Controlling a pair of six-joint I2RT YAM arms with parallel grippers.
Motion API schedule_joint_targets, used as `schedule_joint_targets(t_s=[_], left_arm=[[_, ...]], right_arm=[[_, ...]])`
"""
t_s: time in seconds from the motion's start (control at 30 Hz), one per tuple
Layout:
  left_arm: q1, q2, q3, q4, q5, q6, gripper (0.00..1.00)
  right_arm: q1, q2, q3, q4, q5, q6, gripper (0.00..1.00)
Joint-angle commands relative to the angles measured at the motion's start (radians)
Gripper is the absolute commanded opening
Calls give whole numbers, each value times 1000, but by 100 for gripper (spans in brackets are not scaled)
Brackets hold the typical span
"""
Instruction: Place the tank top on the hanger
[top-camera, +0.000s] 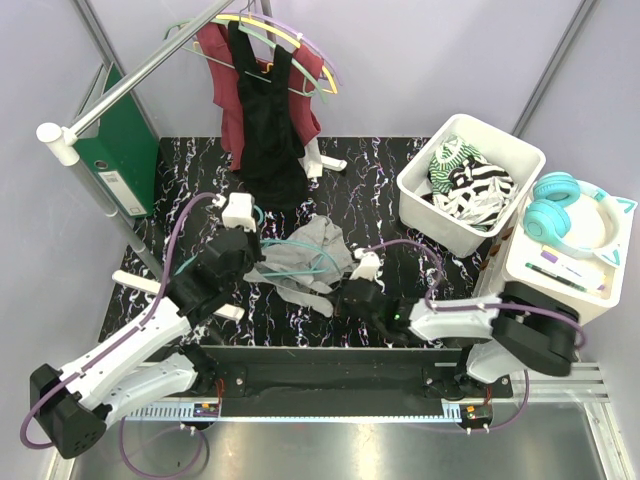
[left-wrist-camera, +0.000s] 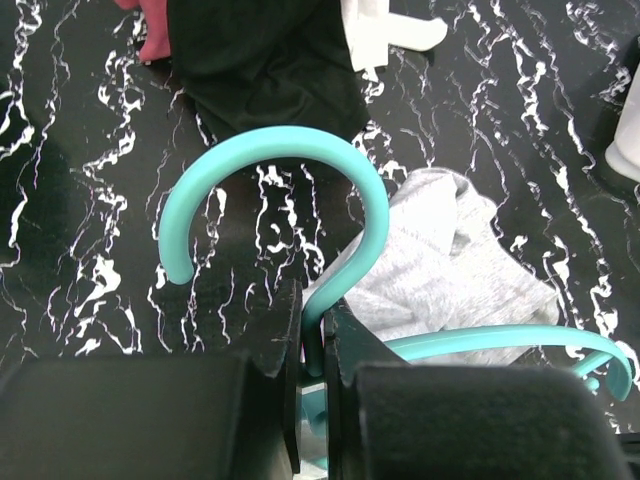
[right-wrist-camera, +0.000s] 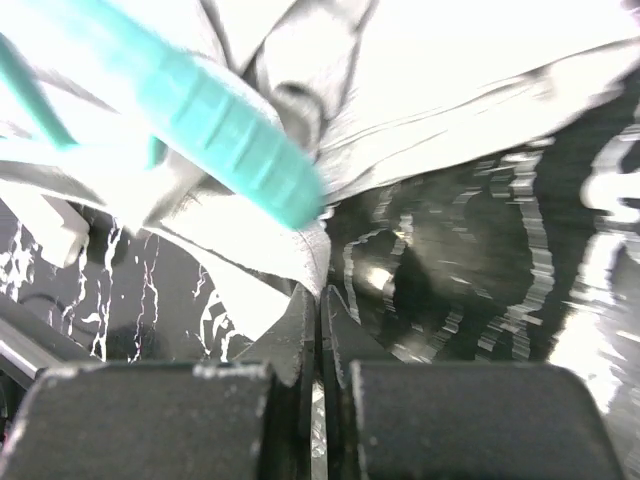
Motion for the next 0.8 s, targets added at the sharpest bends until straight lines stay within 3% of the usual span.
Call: schedule_joint_targets(t_s=[0.0, 0.33, 0.77], left_arm=[[2, -37, -24, 48, -37, -19, 0], [2, -139, -86, 100, 37, 6, 0], [4, -117, -93, 96, 20, 16, 0]], right_arm=[[-8, -150, -84, -84, 141, -17, 0], [-169, -227, -117, -87, 16, -86, 0], [-206, -362, -35, -237, -226, -165, 0]])
